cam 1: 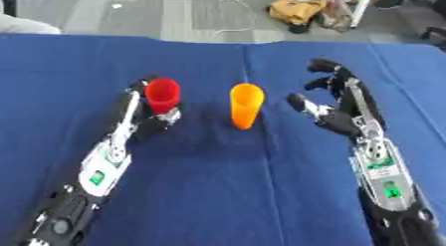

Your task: Pour the contents of one cup into another cup.

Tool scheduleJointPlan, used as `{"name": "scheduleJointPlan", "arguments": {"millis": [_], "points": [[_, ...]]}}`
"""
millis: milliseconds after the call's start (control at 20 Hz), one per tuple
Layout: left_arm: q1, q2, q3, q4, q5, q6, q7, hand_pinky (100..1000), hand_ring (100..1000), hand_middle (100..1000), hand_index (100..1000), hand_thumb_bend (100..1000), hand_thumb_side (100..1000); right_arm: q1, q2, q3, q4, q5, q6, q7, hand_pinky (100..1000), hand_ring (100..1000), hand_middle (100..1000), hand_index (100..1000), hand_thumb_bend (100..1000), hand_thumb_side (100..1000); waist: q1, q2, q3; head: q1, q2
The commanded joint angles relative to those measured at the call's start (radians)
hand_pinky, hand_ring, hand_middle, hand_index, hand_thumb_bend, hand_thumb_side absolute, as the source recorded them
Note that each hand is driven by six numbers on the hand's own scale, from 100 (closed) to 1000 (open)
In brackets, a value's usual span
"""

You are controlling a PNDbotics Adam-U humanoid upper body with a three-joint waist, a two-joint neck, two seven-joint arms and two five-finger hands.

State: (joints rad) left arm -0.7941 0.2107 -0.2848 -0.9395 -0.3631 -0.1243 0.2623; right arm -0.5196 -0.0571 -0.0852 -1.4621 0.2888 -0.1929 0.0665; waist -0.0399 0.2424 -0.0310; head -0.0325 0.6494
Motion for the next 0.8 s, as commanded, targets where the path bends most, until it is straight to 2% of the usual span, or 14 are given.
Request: {"name": "scheduleJointPlan", "arguments": {"millis": [50, 250, 300, 350, 400, 450, 550, 800], "points": [[-0.008, -0.009, -0.002, 0.015, 0.015, 0.003, -0.013, 434, 617, 630, 911, 437, 496, -0.017, -0.008, -0.002, -0.015, -0.005, -0.001, 0.001, 828, 620, 738, 840, 765, 451, 0.000, -0.012, -0.003, 0.002, -0.007], [-0.006, -0.013, -0.002, 0.023, 0.026, 0.002, -0.014, 409, 599, 623, 912, 402, 476, -0.016, -0.008, -0.002, -0.015, -0.006, -0.001, 0.001, 828, 620, 739, 840, 766, 449, 0.000, -0.012, -0.004, 0.001, -0.006], [-0.006, -0.013, -0.002, 0.024, 0.027, 0.001, -0.014, 383, 578, 611, 911, 286, 441, -0.016, -0.008, -0.003, -0.015, -0.006, -0.001, 0.001, 828, 620, 738, 840, 764, 450, 0.000, -0.012, -0.004, 0.001, -0.006], [-0.005, -0.013, -0.003, 0.024, 0.030, 0.000, -0.014, 369, 568, 604, 909, 220, 421, -0.016, -0.008, -0.003, -0.015, -0.006, -0.001, 0.001, 828, 620, 738, 840, 764, 450, 0.000, -0.012, -0.004, 0.000, -0.006], [-0.004, -0.013, -0.003, 0.024, 0.033, -0.003, -0.014, 369, 568, 604, 909, 220, 421, -0.016, -0.008, -0.003, -0.014, -0.006, -0.001, 0.002, 828, 620, 738, 840, 764, 450, 0.000, -0.012, -0.004, 0.000, -0.006], [-0.003, -0.013, -0.003, 0.024, 0.035, -0.005, -0.013, 334, 538, 591, 905, 136, 399, -0.016, -0.008, -0.003, -0.014, -0.006, -0.001, 0.002, 828, 620, 738, 840, 764, 450, 0.001, -0.012, -0.004, 0.000, -0.006], [-0.002, -0.012, -0.003, 0.024, 0.039, -0.010, -0.005, 297, 515, 577, 901, 100, 386, -0.016, -0.008, -0.004, -0.014, -0.006, 0.000, 0.001, 828, 620, 738, 840, 763, 451, 0.001, -0.012, -0.005, -0.001, -0.006], [-0.002, -0.007, -0.005, 0.007, 0.042, -0.024, 0.039, 240, 481, 544, 886, 100, 343, -0.016, -0.008, -0.004, -0.014, -0.007, 0.000, 0.001, 828, 620, 738, 840, 763, 452, 0.001, -0.013, -0.005, -0.002, -0.005]]}}
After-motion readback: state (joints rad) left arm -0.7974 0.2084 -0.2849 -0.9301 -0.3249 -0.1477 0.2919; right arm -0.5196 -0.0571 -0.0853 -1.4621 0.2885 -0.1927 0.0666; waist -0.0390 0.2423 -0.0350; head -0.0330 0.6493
